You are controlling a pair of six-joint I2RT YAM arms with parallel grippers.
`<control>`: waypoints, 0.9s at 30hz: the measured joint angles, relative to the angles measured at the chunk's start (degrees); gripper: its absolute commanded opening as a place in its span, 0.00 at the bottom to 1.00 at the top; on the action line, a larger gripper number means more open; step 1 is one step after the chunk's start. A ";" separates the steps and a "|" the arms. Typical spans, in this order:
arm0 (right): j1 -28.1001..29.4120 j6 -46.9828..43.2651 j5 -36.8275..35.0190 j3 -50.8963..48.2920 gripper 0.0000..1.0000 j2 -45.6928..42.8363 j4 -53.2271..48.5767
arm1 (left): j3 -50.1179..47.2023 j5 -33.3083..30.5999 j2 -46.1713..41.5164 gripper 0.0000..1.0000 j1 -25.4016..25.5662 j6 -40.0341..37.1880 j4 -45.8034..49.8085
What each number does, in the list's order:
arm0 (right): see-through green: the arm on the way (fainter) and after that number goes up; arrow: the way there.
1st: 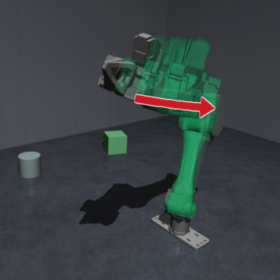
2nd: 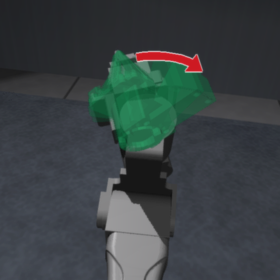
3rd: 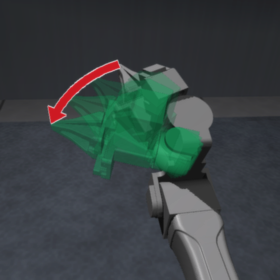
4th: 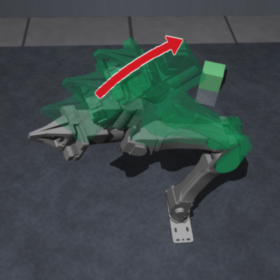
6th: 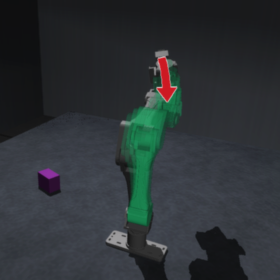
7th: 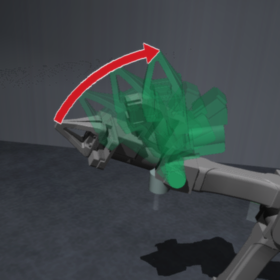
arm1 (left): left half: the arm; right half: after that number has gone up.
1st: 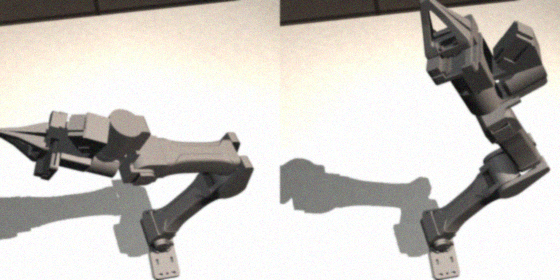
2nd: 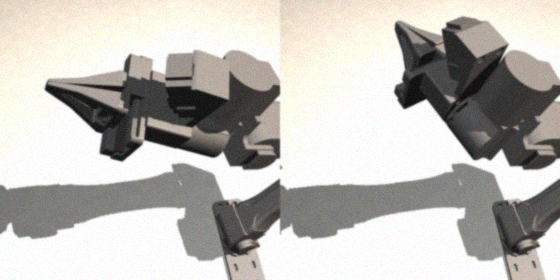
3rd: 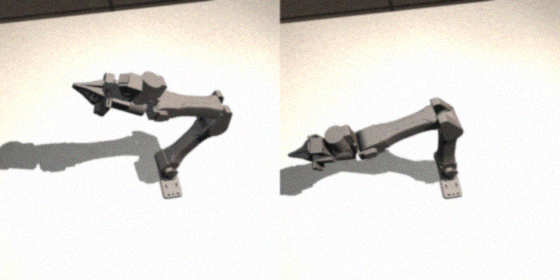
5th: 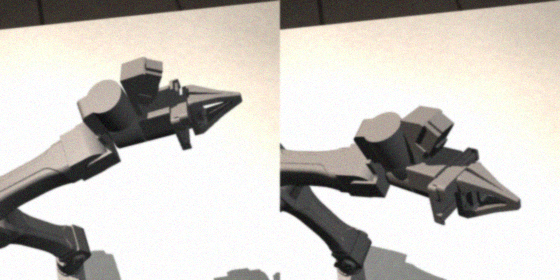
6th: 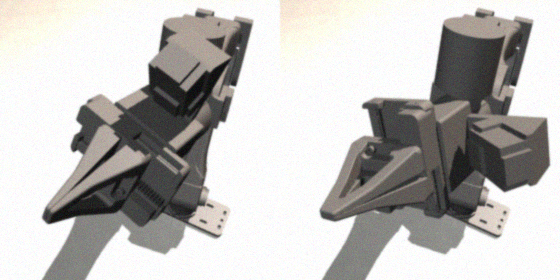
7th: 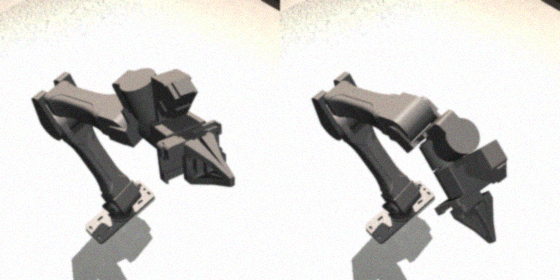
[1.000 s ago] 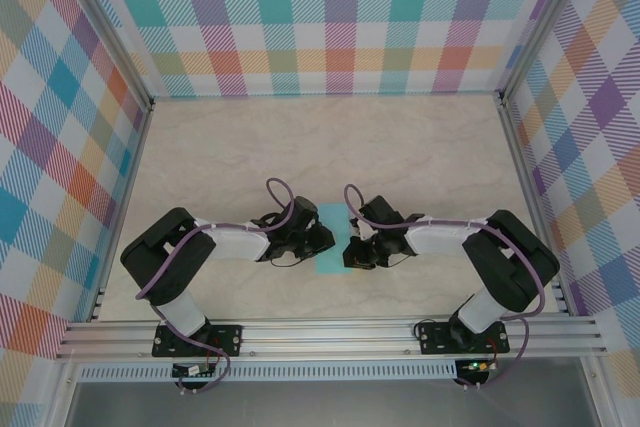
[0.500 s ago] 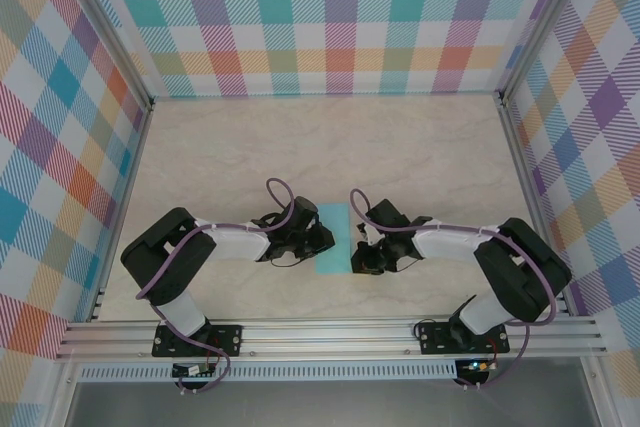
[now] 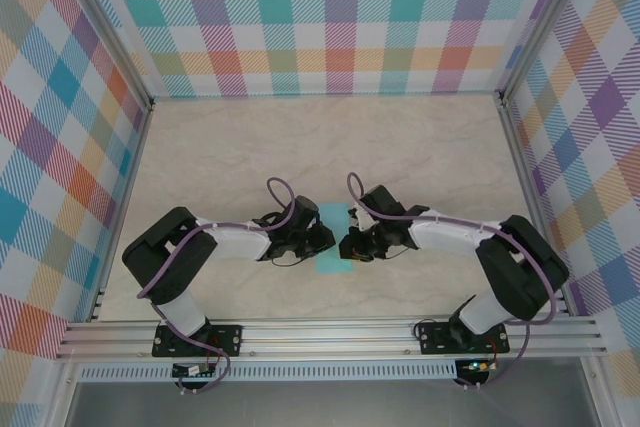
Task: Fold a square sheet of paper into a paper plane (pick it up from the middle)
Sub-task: Fold the triangle a second time at the center of the table.
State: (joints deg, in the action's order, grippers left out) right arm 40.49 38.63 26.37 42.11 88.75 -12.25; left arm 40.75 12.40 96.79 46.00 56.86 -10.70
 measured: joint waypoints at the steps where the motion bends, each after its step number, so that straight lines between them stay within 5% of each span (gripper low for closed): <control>1: 0.00 -0.04 0.02 0.42 0.13 1.46 0.07 | 0.00 0.00 0.02 0.19 0.00 0.11 0.00; 14: -0.33 -0.07 -1.86 -2.73 0.06 3.69 2.47 | 0.35 0.44 -1.18 0.27 0.00 -1.27 0.50; 27: -0.39 1.09 -1.66 -3.17 0.02 3.50 3.39 | 0.39 3.23 -0.22 0.11 1.55 -0.61 -2.60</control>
State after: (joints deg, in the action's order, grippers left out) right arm 40.10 39.72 24.71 38.94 92.25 -8.86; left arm 41.15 15.64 96.57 47.55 56.25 -13.30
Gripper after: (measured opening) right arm 0.046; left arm 0.112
